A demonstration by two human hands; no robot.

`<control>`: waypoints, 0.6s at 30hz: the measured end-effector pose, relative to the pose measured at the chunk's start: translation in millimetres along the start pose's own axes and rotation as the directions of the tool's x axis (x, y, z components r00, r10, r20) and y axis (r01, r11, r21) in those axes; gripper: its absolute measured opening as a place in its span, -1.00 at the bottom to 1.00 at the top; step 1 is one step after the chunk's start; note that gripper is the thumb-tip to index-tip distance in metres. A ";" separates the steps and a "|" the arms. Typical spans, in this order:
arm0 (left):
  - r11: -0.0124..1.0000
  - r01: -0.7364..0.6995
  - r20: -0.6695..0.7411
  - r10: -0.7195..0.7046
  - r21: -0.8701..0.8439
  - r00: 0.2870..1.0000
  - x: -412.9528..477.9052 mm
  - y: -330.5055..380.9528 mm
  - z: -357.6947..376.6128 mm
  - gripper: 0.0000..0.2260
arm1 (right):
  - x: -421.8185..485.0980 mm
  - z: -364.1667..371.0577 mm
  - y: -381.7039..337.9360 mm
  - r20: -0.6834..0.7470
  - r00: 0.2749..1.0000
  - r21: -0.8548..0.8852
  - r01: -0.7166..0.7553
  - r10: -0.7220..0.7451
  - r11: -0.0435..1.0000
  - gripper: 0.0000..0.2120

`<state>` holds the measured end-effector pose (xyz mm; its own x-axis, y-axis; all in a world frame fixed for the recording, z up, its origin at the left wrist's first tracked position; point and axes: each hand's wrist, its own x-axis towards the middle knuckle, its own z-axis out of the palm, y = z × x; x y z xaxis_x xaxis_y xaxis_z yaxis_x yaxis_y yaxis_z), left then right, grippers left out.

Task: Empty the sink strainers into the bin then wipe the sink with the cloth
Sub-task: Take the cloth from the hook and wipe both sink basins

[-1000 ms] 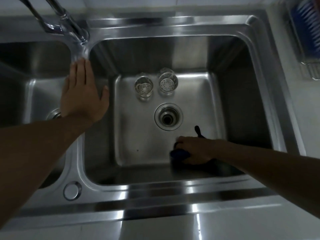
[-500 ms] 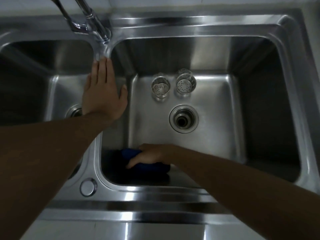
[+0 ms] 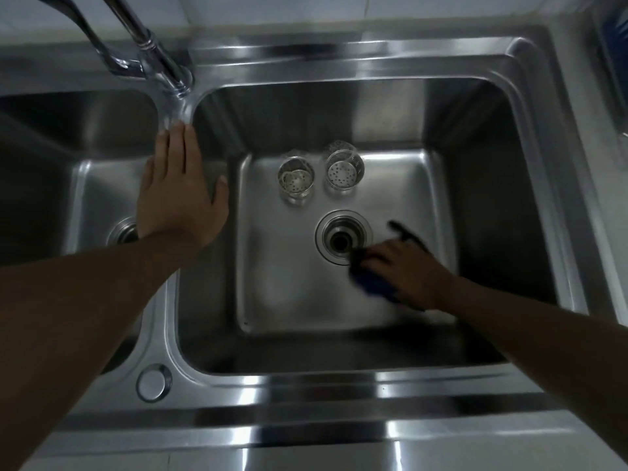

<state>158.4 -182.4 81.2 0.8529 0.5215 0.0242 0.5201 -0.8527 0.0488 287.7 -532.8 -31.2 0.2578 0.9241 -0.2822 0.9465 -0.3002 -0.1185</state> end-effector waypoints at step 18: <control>1.000 -0.015 -0.029 0.014 -0.020 0.999 0.1 -0.4 0.7 -0.27 | -25.6 -22.3 -1.9 0.764 0.536 0.011 -0.567 0.359 0.823 -0.14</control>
<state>158.4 -182.0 80.5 0.8584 0.5101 0.0539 0.5064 -0.8595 0.0687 283.7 -550.6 -2.5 0.3293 0.2065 -0.9214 0.6309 -0.7741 0.0520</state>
